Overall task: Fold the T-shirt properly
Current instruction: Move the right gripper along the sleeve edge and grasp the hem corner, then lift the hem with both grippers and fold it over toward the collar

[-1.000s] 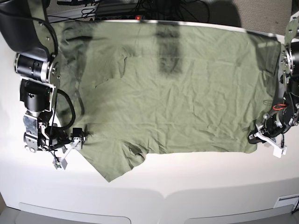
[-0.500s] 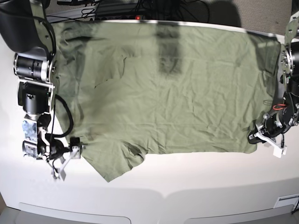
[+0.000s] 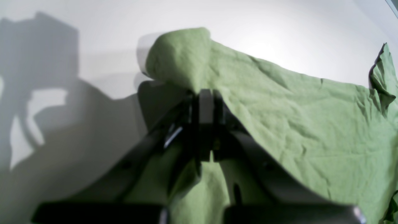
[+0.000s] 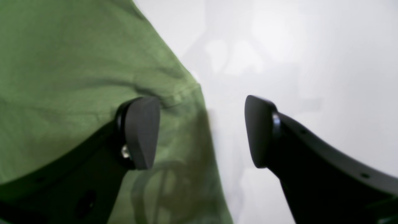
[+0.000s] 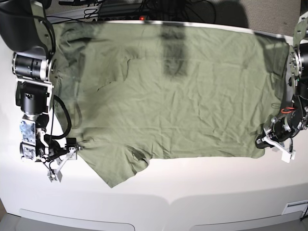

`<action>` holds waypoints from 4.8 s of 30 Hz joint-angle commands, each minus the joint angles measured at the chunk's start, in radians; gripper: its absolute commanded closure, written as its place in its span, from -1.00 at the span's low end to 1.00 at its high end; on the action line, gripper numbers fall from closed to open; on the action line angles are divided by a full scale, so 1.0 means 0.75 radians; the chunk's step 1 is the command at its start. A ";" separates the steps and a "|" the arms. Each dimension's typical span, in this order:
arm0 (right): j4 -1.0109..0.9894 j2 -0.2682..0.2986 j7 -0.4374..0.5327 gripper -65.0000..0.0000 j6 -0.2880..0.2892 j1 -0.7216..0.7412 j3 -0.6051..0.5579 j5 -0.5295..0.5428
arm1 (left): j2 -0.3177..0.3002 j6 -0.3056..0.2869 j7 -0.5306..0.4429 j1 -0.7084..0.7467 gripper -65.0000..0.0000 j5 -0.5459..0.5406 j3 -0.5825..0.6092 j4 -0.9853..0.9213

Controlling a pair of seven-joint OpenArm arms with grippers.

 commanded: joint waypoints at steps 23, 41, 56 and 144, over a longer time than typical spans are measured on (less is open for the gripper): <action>-0.167 0.016 -0.083 -0.31 0.215 0.051 0.002 0.247 | -0.001 -0.018 -0.037 -0.037 1.00 -0.024 -0.003 0.018; -0.167 0.087 -0.004 0.69 0.268 0.054 0.002 0.282 | -0.001 -0.018 -0.057 -0.038 1.00 -0.024 -0.003 0.018; -0.106 0.097 0.010 1.00 0.298 0.049 0.002 0.288 | -0.002 -0.018 -0.179 -0.037 1.00 0.052 -0.003 0.018; 1.704 0.087 -0.316 1.00 0.306 -1.243 0.439 0.536 | -0.375 0.286 0.809 1.051 1.00 -0.274 -0.301 1.687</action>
